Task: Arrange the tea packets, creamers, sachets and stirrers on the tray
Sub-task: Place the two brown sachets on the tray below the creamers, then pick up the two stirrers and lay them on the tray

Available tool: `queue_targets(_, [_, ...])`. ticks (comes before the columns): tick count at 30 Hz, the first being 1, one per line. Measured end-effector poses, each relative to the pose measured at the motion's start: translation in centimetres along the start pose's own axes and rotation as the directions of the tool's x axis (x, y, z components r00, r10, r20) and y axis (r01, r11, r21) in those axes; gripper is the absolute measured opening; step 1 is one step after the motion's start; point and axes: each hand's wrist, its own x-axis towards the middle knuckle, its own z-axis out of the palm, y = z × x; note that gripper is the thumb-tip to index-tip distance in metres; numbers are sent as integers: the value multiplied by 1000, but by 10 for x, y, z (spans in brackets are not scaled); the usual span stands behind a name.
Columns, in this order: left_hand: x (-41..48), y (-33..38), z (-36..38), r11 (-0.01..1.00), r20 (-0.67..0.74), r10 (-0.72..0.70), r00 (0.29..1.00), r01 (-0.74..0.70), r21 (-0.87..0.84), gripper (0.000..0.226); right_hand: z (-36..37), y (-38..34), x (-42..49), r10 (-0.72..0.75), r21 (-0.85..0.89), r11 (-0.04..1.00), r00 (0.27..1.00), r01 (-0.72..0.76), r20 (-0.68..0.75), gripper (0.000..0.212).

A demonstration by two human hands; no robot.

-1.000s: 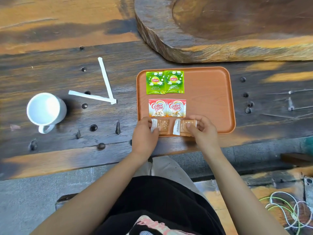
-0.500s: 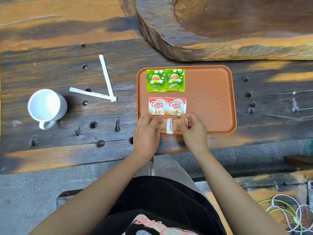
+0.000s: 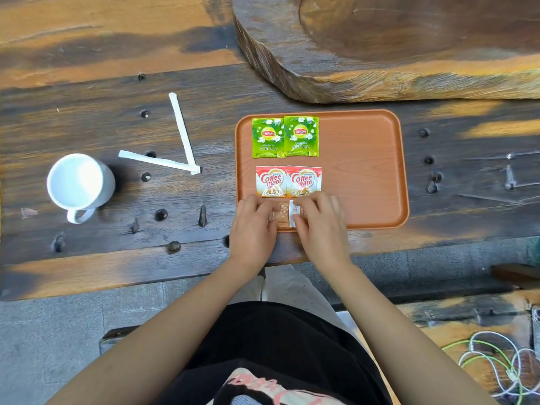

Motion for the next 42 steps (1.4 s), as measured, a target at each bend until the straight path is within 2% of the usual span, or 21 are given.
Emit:
queue_targets(7, [0, -1, 2, 1000, -13, -5, 1000, 5, -12, 24, 3, 5, 0, 2, -1, 1000, 998, -2, 61, 24])
queue_targets(16, [-3, -2, -10, 997, 5, -30, 1000, 30, -73, 24, -8, 0, 8, -73, 51, 996, 992, 68, 103, 21])
queue_targets(20, [2, -15, -30, 976, -75, -172, 982, 159, -151, 22, -16, -8, 28, -164, 135, 980, 974, 143, 156, 20])
queue_targets(22, [7, -26, -47, 912, -111, -346, 932, 306, -272, 20, -16, -17, 46, -218, 140, 971, 958, 194, 185, 18])
queue_targets(25, [16, -48, -75, 730, -96, -600, 794, 494, -472, 14, -11, -39, 78, -285, 110, 958, 926, 265, 249, 15])
queue_targets(29, [37, -78, -110, 555, -49, -741, 670, 571, -605, 12, 0, -81, 117, -358, 96, 933, 876, 346, 323, 15])
queue_targets(33, [65, -96, -132, 406, 53, -800, 597, 605, -685, 5, 12, -122, 153, -266, 36, 960, 858, 279, 440, 19])
queue_targets(34, [72, -99, -134, 373, 85, -806, 586, 614, -695, 10, 14, -130, 161, -222, 27, 971, 864, 236, 452, 19])
queue_targets(37, [87, -104, -136, 324, 147, -804, 576, 632, -704, 12, 23, -148, 179, -88, -23, 993, 868, 114, 488, 20])
queue_targets(39, [95, -109, -133, 338, 127, -814, 566, 641, -689, 26, 29, -157, 187, -25, -53, 997, 860, 60, 509, 22])
queue_targets(42, [103, -115, -134, 468, 32, -815, 579, 690, -552, 43, 37, -166, 196, 56, -83, 996, 855, -15, 516, 27])
